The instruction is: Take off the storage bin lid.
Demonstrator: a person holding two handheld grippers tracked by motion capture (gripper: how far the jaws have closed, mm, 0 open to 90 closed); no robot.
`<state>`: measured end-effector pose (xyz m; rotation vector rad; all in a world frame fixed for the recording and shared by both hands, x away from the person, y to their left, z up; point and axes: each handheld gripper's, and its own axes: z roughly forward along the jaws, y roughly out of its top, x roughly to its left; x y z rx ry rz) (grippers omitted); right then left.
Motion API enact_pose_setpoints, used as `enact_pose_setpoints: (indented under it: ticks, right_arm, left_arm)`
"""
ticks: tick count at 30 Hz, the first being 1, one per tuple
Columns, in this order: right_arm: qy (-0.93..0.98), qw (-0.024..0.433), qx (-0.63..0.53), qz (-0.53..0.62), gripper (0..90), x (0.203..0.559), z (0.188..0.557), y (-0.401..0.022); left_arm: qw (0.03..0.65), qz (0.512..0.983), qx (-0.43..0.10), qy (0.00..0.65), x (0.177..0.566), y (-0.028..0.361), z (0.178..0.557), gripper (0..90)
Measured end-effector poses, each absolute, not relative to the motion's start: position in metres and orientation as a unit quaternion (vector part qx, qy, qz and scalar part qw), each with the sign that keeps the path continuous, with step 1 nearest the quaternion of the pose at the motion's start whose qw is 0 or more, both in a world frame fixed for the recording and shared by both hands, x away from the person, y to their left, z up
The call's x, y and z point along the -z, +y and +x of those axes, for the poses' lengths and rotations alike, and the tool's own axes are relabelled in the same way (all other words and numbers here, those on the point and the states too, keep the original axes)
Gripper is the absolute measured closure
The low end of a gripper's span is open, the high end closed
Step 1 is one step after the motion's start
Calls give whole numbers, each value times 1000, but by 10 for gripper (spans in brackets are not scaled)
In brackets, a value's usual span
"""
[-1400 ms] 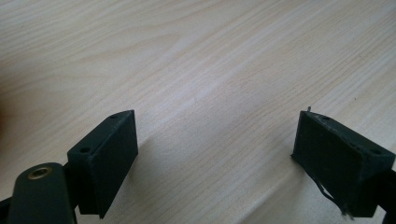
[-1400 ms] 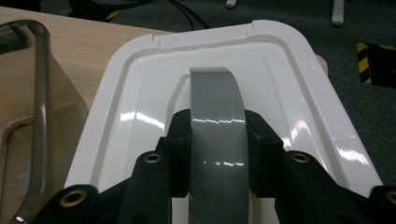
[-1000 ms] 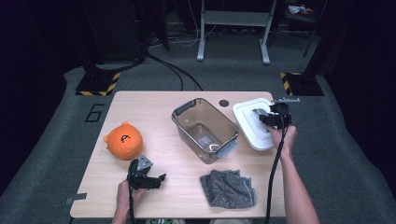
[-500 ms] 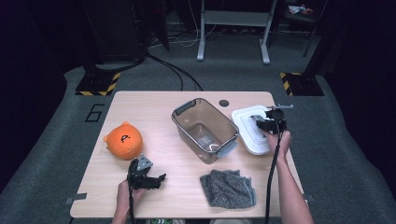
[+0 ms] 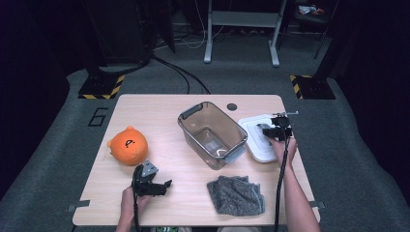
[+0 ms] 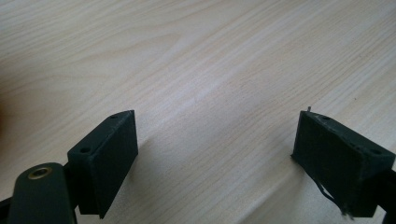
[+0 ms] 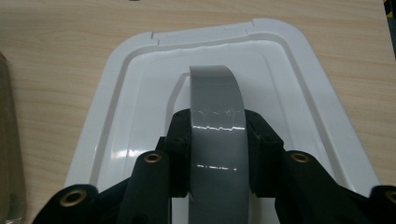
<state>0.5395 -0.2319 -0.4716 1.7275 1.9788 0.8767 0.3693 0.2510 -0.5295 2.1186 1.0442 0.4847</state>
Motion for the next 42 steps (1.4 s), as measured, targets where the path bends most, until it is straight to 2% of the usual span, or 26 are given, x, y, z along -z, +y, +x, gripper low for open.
enact_pose_setpoints:
  ticks: [15, 18, 24, 25, 26, 28, 32, 38, 42]
  right_arm:
    - [700, 153, -288, 635, 649, 485, 544, -233]
    - [708, 164, -296, 620, 590, 484, 544, -236]
    - [709, 157, -301, 618, 369, 472, 534, -235]
    - [709, 157, -301, 618, 369, 472, 534, -235]
    - [717, 167, -301, 607, 326, 469, 529, -235]
    - [717, 164, -304, 606, 306, 468, 525, -234]
    - [726, 163, -313, 590, 206, 465, 514, -236]
    - [737, 169, -324, 569, 144, 462, 489, -239]
    - [742, 174, -334, 555, 136, 463, 470, -242]
  left_arm:
    - [357, 821, -188, 404, 529, 251, 369, 132]
    - [357, 821, -188, 404, 529, 251, 369, 132]
    - [357, 821, -188, 404, 529, 251, 369, 132]
    - [358, 820, -187, 405, 530, 251, 369, 132]
    - [358, 820, -186, 405, 530, 251, 369, 132]
    - [357, 821, -188, 404, 529, 251, 369, 132]
    - [357, 821, -188, 404, 529, 251, 369, 132]
    - [358, 820, -188, 405, 530, 251, 369, 132]
    - [357, 821, -188, 404, 529, 251, 369, 132]
